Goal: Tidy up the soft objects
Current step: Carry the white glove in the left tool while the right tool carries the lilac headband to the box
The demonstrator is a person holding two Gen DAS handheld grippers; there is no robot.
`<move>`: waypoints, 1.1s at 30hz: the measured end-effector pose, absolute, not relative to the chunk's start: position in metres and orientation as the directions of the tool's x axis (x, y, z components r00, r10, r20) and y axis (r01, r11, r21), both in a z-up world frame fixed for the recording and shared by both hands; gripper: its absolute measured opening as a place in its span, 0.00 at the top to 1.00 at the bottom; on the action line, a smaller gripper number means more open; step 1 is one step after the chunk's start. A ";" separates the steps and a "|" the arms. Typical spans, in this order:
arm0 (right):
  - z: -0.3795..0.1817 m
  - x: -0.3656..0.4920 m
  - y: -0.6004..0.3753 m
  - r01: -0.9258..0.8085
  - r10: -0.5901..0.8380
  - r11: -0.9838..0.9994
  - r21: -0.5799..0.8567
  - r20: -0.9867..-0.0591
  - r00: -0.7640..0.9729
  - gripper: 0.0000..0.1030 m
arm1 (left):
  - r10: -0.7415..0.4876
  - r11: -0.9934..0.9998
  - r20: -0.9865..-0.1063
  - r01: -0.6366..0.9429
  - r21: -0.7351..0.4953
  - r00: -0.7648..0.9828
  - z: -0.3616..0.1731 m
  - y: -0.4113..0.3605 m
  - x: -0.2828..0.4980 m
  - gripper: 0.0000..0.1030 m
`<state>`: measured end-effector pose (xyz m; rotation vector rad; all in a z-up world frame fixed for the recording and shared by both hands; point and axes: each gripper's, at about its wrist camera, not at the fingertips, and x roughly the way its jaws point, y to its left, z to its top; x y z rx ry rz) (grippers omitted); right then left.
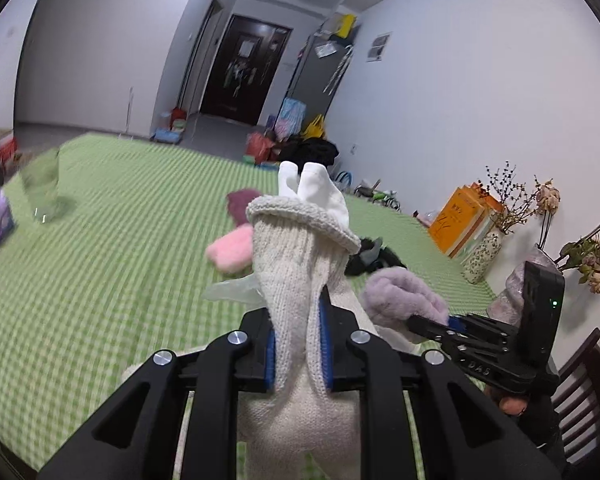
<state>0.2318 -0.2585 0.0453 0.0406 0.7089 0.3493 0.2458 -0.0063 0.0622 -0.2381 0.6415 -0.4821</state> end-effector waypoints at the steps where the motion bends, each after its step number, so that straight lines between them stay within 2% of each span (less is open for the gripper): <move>1: 0.040 0.236 -0.251 -0.316 0.343 0.935 0.162 -0.641 0.687 0.75 | -0.494 0.867 -0.524 0.347 -0.358 0.694 0.056 -0.003 0.246 0.86; 4: 0.016 0.249 -0.216 -0.363 0.391 0.912 0.193 -0.681 0.619 0.75 | -0.468 0.881 -0.564 0.307 -0.360 0.681 0.034 0.009 0.245 0.85; 8: -0.015 0.264 -0.182 -0.381 0.370 0.909 0.168 -0.748 0.551 0.75 | -0.430 0.899 -0.591 0.266 -0.347 0.683 0.020 0.026 0.239 0.84; 19: -0.033 0.265 -0.177 -0.335 0.309 0.932 0.138 -0.784 0.538 0.75 | -0.256 0.958 -0.555 0.133 -0.253 0.792 0.042 0.101 0.207 0.82; 25: 0.003 0.248 -0.173 -0.360 0.309 0.928 0.092 -0.730 0.610 0.75 | -0.206 0.964 -0.529 0.080 -0.252 0.823 0.059 0.131 0.186 0.82; 33: 0.066 0.238 -0.139 -0.463 0.389 0.885 0.054 -0.633 0.669 0.75 | -0.107 0.967 -0.508 -0.028 -0.252 0.855 0.067 0.168 0.153 0.82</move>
